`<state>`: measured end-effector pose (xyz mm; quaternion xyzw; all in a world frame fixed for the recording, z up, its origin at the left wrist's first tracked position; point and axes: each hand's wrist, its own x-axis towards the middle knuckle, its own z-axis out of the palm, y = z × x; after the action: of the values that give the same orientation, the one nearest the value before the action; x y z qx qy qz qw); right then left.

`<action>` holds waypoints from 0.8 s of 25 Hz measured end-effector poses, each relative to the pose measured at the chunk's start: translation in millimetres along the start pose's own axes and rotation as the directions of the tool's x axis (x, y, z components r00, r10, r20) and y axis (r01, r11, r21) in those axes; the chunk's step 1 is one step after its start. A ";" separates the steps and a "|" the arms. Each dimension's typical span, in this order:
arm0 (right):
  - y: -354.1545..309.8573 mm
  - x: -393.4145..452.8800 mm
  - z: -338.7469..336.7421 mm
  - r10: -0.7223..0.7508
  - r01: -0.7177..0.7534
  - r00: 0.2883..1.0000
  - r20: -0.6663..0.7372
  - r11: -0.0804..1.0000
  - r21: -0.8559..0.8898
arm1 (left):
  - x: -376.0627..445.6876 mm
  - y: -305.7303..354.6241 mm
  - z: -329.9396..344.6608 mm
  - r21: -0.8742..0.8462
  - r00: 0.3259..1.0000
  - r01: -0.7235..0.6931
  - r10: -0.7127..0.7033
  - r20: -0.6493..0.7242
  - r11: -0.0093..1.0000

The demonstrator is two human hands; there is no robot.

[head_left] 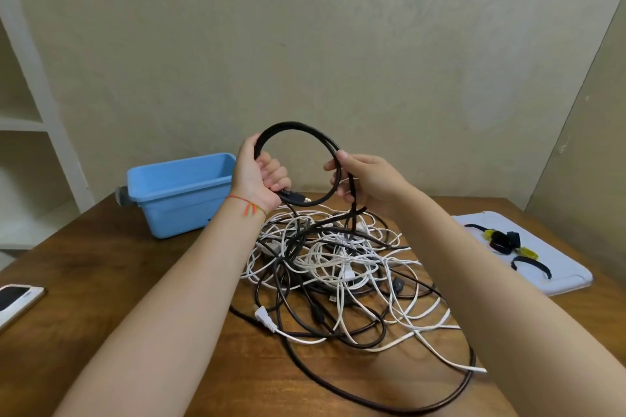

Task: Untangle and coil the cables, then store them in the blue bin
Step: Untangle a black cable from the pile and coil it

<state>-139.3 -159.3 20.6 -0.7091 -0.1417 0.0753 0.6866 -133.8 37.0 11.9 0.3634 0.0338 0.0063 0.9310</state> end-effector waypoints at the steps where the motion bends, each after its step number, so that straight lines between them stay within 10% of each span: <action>1: 2.1 0.8 3.0 0.019 -0.019 0.999 -0.036 1.000 -0.005 | 1.3 -3.3 -0.6 -0.026 1.000 -0.008 0.008 -0.018 1.000; 5: 3.6 2.9 -9.3 -0.002 -0.075 0.950 -0.311 0.969 -0.237 | 7.7 -3.7 -6.8 0.229 0.998 -0.046 0.055 -0.032 0.972; 11: 0.2 12.2 -45.0 -0.069 -0.008 0.771 -0.633 0.993 -0.118 | 5.7 0.0 -16.6 0.772 0.990 -0.009 -0.104 0.097 0.635; 20: 16.0 11.6 -25.7 0.089 -0.260 0.916 -0.391 0.873 -0.413 | 3.6 -2.9 6.6 0.217 0.995 -0.081 0.065 0.080 0.973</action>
<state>-119.0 -180.4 6.9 -0.8618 0.0385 -0.0285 0.5050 -129.8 30.6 14.6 0.4651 -0.0127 0.0238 0.8848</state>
